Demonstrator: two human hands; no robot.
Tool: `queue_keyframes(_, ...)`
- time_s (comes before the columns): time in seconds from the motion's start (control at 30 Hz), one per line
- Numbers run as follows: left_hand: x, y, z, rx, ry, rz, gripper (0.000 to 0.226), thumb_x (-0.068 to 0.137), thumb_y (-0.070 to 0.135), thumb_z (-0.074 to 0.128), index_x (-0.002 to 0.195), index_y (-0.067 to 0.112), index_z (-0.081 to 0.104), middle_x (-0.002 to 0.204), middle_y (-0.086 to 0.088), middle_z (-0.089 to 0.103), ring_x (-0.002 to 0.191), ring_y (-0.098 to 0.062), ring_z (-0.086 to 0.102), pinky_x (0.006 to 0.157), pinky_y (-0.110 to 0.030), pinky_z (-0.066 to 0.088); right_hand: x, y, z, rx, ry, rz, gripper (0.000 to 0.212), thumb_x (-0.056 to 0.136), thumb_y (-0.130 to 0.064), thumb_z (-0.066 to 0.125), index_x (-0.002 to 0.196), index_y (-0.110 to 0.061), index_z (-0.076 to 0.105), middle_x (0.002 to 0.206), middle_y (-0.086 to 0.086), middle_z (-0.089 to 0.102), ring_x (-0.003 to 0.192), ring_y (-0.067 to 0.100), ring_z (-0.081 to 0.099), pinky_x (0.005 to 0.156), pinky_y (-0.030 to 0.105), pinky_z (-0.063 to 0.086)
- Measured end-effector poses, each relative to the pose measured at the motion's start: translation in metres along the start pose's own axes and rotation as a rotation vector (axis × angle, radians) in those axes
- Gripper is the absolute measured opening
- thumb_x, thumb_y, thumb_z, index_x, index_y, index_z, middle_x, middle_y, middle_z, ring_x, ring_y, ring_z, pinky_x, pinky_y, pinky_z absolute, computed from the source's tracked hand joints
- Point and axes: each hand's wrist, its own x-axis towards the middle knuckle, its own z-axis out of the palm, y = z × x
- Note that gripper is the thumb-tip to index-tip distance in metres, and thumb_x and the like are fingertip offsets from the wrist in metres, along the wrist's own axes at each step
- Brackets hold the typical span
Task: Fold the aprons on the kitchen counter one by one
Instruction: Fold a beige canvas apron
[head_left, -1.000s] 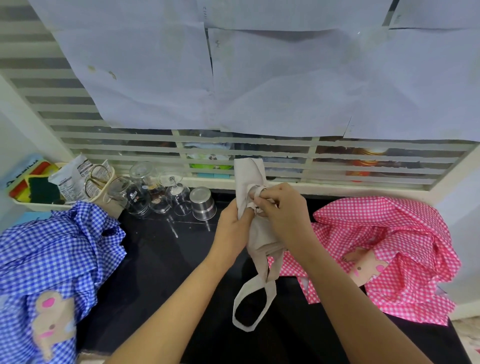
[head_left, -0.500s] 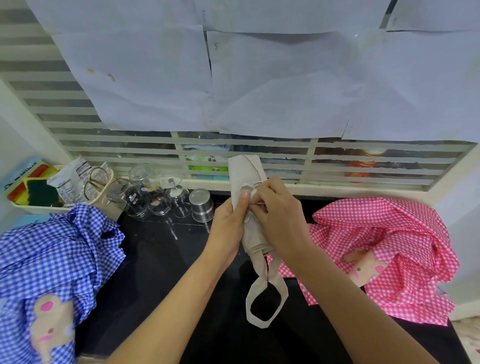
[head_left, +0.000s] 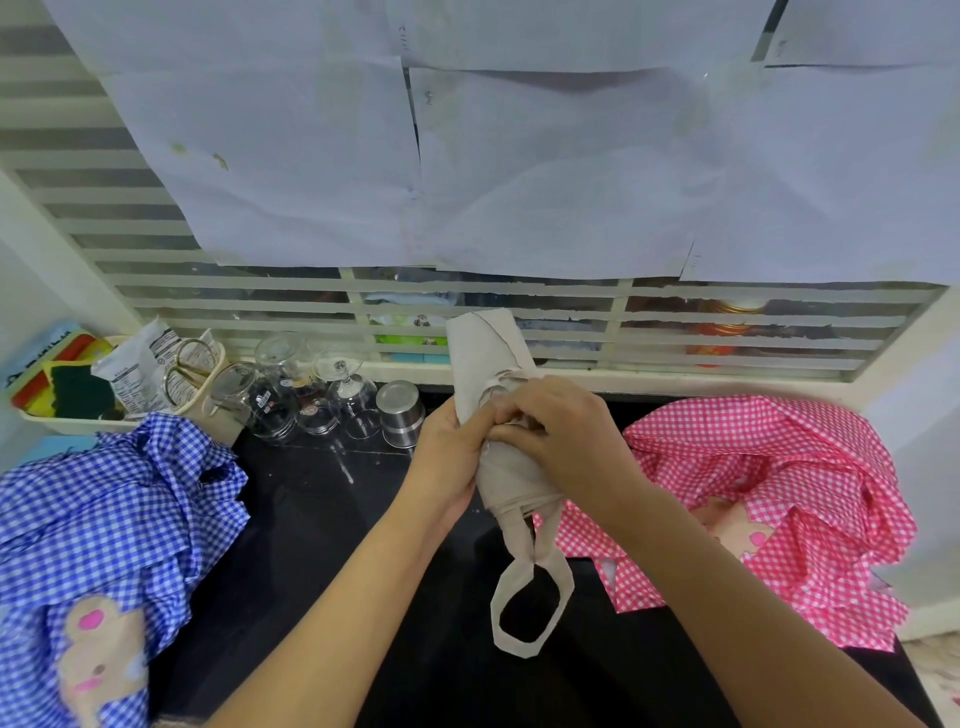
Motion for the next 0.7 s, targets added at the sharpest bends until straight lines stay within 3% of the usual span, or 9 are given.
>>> queue_keyframes(0.1,0.002,0.001,-0.006,-0.006,0.058,-0.013,0.022,0.094,0.013,0.057,0.112,0.004,0.064,0.099,-0.012,0.073,0.089,-0.021,0.07,0.074,-0.029,0.058,-0.001,0.005,-0.009,0.059,-0.143,-0.034,0.041,0.089,-0.03,0.044,0.088,-0.003,0.074,0.082,0.013,0.07,0.077,0.029,0.065,0.069,0.042,0.053)
queue_keyframes(0.2,0.001,-0.001,-0.005,0.003,0.057,0.013,0.024,0.094,0.012,0.055,0.115,0.004,0.063,0.101,-0.012,0.073,0.091,-0.021,0.07,0.075,-0.029,0.057,-0.006,0.007,-0.005,0.076,-0.006,0.002,0.019,0.085,-0.022,0.062,0.091,-0.01,0.076,0.087,0.003,0.072,0.08,0.014,0.066,0.077,0.022,0.051)
queue_keyframes(0.3,-0.001,-0.002,-0.002,0.031,0.032,0.049,0.023,0.095,0.011,0.052,0.115,0.005,0.063,0.103,-0.012,0.073,0.094,-0.022,0.07,0.075,-0.028,0.057,-0.004,0.007,-0.005,0.276,0.088,0.342,0.007,0.075,-0.021,0.078,0.082,-0.02,0.076,0.086,-0.008,0.057,0.078,0.001,0.051,0.073,0.01,0.042)
queue_keyframes(0.4,-0.001,-0.003,-0.003,0.06,0.026,0.078,0.027,0.095,0.012,0.053,0.12,0.006,0.061,0.109,-0.012,0.071,0.102,-0.026,0.068,0.084,-0.035,0.055,0.0,0.01,-0.007,0.494,0.063,0.617,0.016,0.068,-0.024,0.084,0.071,-0.029,0.069,0.081,-0.01,0.053,0.07,0.001,0.047,0.069,0.016,0.044)
queue_keyframes(0.5,-0.001,-0.004,-0.006,0.091,0.028,0.1,0.03,0.091,0.015,0.057,0.12,0.01,0.061,0.112,-0.012,0.07,0.106,-0.028,0.066,0.091,-0.044,0.052,0.001,0.011,-0.009,0.718,0.052,0.838,0.043,0.063,-0.027,0.087,0.094,-0.027,0.057,0.099,-0.005,0.059,0.087,0.009,0.059,0.074,0.031,0.054)
queue_keyframes(0.57,-0.002,-0.003,-0.007,0.117,0.014,0.116,0.037,0.086,0.021,0.06,0.121,0.01,0.06,0.113,-0.011,0.07,0.107,-0.029,0.066,0.093,-0.046,0.051,0.002,0.013,-0.012,0.745,-0.038,0.877,0.053,0.065,-0.028,0.085,0.107,-0.025,0.053,0.102,-0.009,0.061,0.089,0.009,0.064,0.07,0.026,0.056)
queue_keyframes(0.7,-0.002,-0.003,-0.007,0.167,-0.01,0.133,0.04,0.083,0.025,0.063,0.12,0.012,0.061,0.113,-0.011,0.07,0.107,-0.029,0.065,0.094,-0.05,0.05,0.002,0.017,-0.02,0.853,-0.177,0.819,0.036,0.072,-0.025,0.08,0.103,-0.02,0.063,0.095,-0.004,0.07,0.08,0.007,0.07,0.065,0.018,0.054)
